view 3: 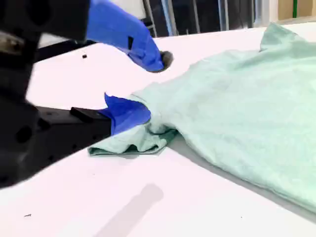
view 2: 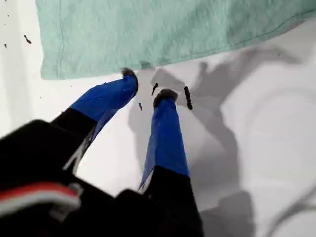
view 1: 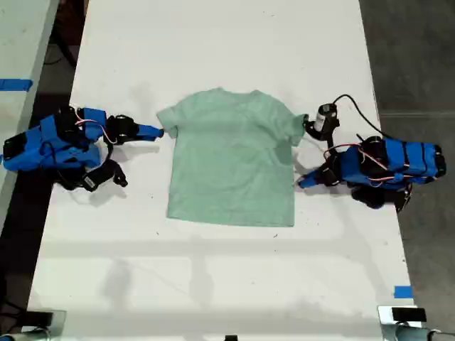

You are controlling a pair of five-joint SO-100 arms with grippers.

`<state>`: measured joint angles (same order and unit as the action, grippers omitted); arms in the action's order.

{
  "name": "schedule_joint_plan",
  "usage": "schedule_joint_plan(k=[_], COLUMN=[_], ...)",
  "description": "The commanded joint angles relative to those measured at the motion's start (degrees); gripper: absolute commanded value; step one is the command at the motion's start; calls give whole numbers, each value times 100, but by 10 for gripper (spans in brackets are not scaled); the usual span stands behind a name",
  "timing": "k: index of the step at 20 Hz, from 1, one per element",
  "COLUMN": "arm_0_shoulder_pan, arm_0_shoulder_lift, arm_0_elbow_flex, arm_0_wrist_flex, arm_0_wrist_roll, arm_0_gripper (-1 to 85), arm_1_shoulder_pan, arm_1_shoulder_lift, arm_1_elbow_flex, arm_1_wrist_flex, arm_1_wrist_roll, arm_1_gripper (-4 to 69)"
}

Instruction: Fold t shirt

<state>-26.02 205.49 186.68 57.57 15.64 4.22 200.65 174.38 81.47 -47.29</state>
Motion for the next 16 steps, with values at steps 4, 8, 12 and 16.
schedule_joint_plan(k=[4, 8, 12, 16], arm_0_shoulder_pan=[-984, -624, -896, -1503], arm_0_shoulder_lift=[97, 62, 105, 105], arm_0_elbow_flex=[246, 246, 246, 105], arm_0_wrist_flex=[-26, -9, -167, -1837], arm_0_wrist_roll=[-3349, -3612, -2338, 475], arm_0_gripper=[320, 384, -2, 54], arm_1_shoulder_pan=[237, -475, 1283, 3173], arm_1_shoulder_lift=[35, 44, -1969, -6732], arm_1_elbow_flex=[255, 264, -2162, -6073], arm_1_wrist_flex=[-237, -563, -527, 149], arm_1_wrist_roll=[4254, 5001, 2883, 1037], arm_1_gripper=[98, 34, 49, 241])
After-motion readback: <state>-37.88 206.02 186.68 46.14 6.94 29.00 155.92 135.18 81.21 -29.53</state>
